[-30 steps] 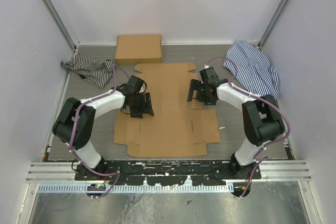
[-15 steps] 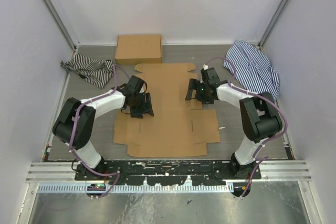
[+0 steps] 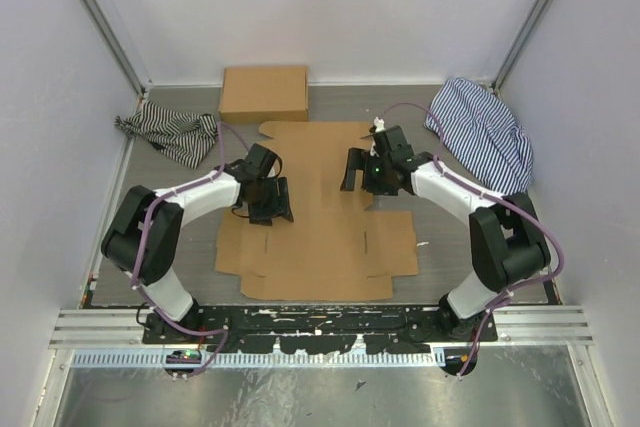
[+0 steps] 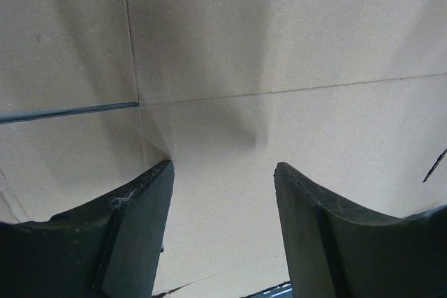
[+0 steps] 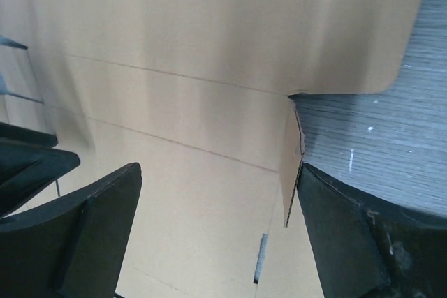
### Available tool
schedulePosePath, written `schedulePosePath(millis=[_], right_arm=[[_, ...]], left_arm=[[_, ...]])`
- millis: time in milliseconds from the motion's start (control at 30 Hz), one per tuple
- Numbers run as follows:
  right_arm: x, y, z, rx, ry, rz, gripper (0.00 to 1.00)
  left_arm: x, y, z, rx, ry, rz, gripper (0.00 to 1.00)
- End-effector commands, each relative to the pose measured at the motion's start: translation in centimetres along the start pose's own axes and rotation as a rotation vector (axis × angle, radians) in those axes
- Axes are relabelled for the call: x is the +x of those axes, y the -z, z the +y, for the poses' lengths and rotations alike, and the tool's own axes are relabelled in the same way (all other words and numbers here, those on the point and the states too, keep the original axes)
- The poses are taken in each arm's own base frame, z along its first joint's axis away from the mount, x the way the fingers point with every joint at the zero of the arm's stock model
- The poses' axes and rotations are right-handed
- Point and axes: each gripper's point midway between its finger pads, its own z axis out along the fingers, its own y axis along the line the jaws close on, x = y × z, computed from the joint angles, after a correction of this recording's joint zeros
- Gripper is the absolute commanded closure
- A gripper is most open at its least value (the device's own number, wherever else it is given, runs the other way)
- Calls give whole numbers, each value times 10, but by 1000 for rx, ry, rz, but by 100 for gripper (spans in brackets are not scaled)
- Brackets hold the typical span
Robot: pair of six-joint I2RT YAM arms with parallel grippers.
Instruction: Fold the paper box
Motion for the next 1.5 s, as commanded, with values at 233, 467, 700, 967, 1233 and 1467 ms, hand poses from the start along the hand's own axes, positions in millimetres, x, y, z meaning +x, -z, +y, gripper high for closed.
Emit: schedulePosePath(millis=[233, 467, 700, 967, 1233, 1467], right_arm=[[-5, -14, 36, -105, 1, 18, 5], [6, -31, 59, -124, 36, 49, 7], [28, -59, 44, -25, 25, 125, 9], [50, -74, 21, 51, -1, 172, 10], [51, -72, 19, 58, 3, 169, 10], [54, -74, 18, 54, 2, 176, 10]], left_arm=[[51, -20, 49, -181, 13, 154, 32], [53, -18, 49, -176, 16, 159, 32], [55, -11, 45, -161, 22, 160, 32], [25, 43, 40, -184, 24, 19, 29], [-35, 91, 81, -145, 208, -159, 24], [-52, 70, 65, -1, 206, -133, 26]])
